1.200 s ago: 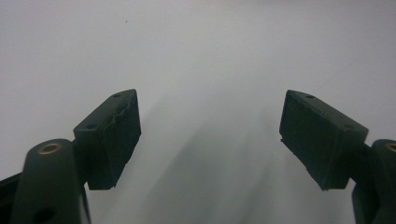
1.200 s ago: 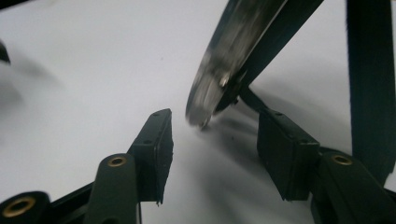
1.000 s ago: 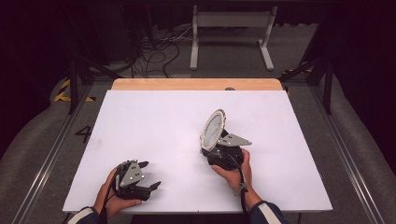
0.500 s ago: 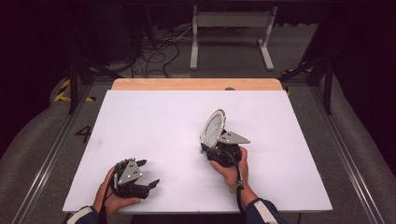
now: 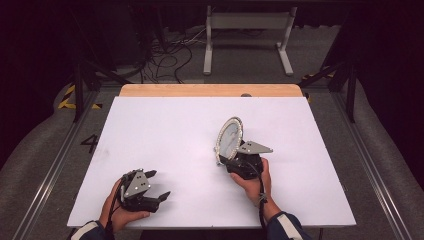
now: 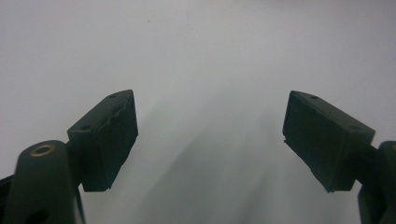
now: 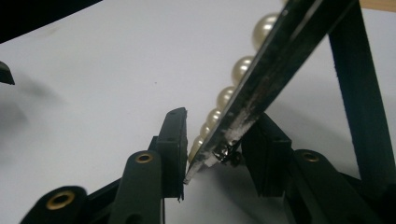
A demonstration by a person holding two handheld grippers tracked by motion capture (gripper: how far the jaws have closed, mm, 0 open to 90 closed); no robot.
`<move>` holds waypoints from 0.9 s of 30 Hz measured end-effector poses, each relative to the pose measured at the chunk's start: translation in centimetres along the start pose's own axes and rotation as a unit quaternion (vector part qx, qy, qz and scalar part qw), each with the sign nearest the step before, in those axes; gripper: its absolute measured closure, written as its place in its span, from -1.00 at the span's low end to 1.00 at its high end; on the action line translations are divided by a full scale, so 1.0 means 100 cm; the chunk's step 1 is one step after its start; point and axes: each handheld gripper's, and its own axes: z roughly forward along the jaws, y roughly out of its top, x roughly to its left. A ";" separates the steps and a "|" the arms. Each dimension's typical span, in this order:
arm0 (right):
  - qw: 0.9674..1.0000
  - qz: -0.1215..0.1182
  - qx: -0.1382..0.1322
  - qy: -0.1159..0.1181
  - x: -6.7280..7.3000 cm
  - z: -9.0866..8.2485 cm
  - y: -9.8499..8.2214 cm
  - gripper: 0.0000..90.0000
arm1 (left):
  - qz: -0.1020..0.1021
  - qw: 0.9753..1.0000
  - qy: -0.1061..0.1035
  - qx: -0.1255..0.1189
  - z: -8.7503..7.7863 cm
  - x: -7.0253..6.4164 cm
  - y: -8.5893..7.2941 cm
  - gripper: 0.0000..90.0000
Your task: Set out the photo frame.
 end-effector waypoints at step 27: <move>0.997 0.062 -0.045 -0.008 -0.004 0.008 -0.005 0.39 | -0.004 1.000 -0.001 0.006 0.004 0.000 0.000 -0.61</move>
